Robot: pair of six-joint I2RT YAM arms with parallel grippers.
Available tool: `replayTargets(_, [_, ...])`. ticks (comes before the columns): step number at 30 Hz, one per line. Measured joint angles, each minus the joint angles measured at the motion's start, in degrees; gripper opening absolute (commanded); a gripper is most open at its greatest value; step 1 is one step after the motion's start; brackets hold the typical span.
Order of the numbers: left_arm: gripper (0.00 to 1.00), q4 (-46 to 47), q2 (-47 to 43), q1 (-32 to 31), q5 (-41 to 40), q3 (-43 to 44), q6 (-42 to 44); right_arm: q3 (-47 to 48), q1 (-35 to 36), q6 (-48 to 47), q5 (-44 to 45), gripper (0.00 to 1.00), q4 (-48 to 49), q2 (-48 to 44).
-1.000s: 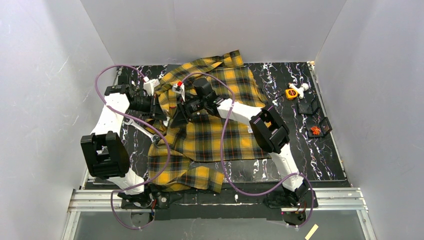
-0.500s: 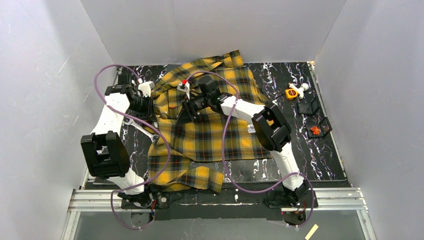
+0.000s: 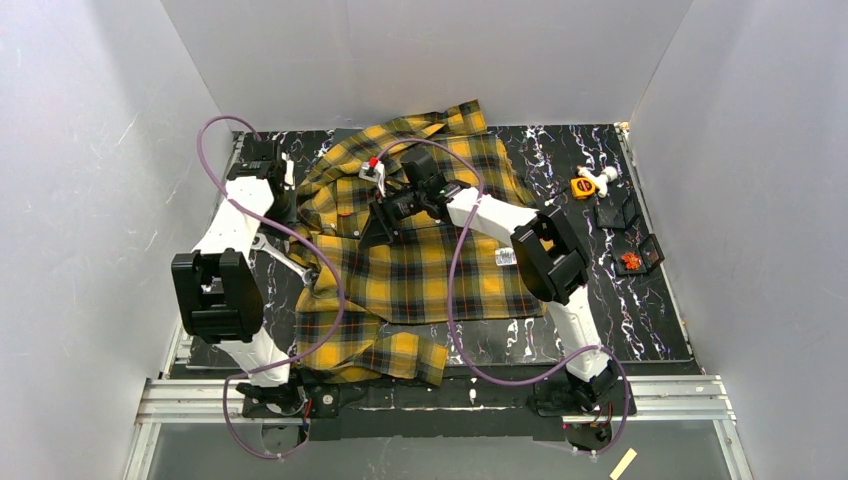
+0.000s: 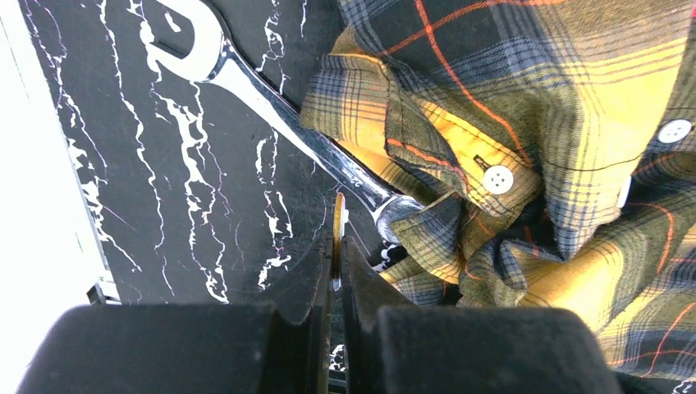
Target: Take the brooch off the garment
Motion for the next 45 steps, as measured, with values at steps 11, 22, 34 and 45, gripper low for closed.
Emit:
replayTargets(11, [0.00,-6.1,-1.2,3.6,23.4,17.8,8.4,0.3,-2.7,-3.4,0.6,0.60,-6.1,-5.2])
replayTargets(22, [0.00,-1.9,-2.6,2.1,65.7,20.0,4.0,0.9,-5.6,1.6,0.2,0.66,-5.2,-15.8])
replayTargets(34, [0.00,12.3,-7.6,0.7,81.5,15.1,-7.5,-0.4,-6.6,19.1,-3.4,0.66,7.5,-18.0])
replayTargets(45, [0.00,14.0,-8.6,0.2,83.5,13.0,-9.6,1.0,-7.1,27.3,-5.0,0.65,13.2,-18.0])
